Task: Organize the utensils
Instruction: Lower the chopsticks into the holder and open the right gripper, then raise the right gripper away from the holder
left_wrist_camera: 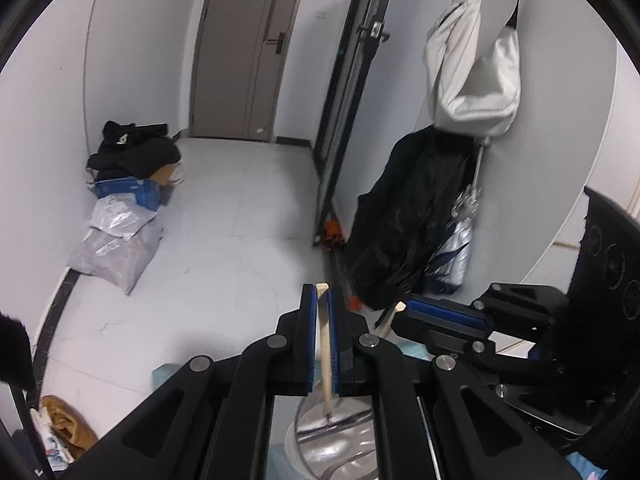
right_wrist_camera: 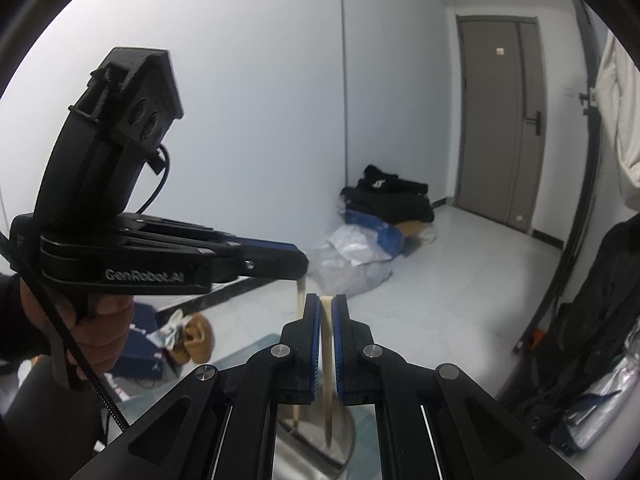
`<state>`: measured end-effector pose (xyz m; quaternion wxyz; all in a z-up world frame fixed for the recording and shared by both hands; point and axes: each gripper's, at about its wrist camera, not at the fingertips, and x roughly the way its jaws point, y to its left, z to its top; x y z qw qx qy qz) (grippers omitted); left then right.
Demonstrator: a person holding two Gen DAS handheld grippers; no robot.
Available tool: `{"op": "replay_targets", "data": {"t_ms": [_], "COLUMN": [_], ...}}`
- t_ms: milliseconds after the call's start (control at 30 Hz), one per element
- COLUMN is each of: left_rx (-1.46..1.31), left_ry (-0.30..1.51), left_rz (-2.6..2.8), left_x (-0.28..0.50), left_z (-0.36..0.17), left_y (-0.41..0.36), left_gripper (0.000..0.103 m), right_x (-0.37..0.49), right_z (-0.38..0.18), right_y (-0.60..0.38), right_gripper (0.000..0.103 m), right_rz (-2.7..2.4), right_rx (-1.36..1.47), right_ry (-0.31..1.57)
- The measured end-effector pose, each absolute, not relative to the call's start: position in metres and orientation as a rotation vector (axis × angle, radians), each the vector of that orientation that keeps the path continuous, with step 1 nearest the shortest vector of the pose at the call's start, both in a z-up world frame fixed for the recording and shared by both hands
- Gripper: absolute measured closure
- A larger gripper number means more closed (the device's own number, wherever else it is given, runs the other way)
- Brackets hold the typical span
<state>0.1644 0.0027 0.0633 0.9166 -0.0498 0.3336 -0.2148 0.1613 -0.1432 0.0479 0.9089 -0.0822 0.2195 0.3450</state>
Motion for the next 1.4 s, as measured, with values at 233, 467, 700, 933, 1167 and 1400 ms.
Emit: {"op": "replay_targets", "data": {"t_ms": [233,467,700,933,1167,1400], "left_rx": [-0.112,-0.127,-0.159,-0.176,-0.184,-0.177], "left_ry": [0.731,0.69,0.621,0.549,0.512,0.505], "left_rz": [-0.353,-0.258,-0.168,-0.134,-0.105,-0.087], "left_x": [0.161,0.138,0.105,0.069,0.041,0.021], "left_z": [0.056,0.066,0.079,0.087,0.079,0.064], "left_y": [0.013,0.033,0.039,0.041,0.041,0.036], "left_gripper": [0.094,0.063,0.038,0.02,0.011,0.006], "right_x": [0.16,0.14,0.106,0.066,0.028,0.001], "right_z": [0.023,0.026,0.048,0.064,0.066,0.055], "right_y": [-0.14,-0.161,-0.183,-0.194,-0.195,-0.193], "right_gripper": [0.097,0.069,0.049,0.04,0.032,0.021], "right_rz": [0.719,0.672,0.587,0.535,0.497,0.457], "right_rx": [-0.126,-0.002,0.061,0.101,0.132,0.156], "right_ry": [0.518,0.526,0.479,0.431,0.404,0.396]}}
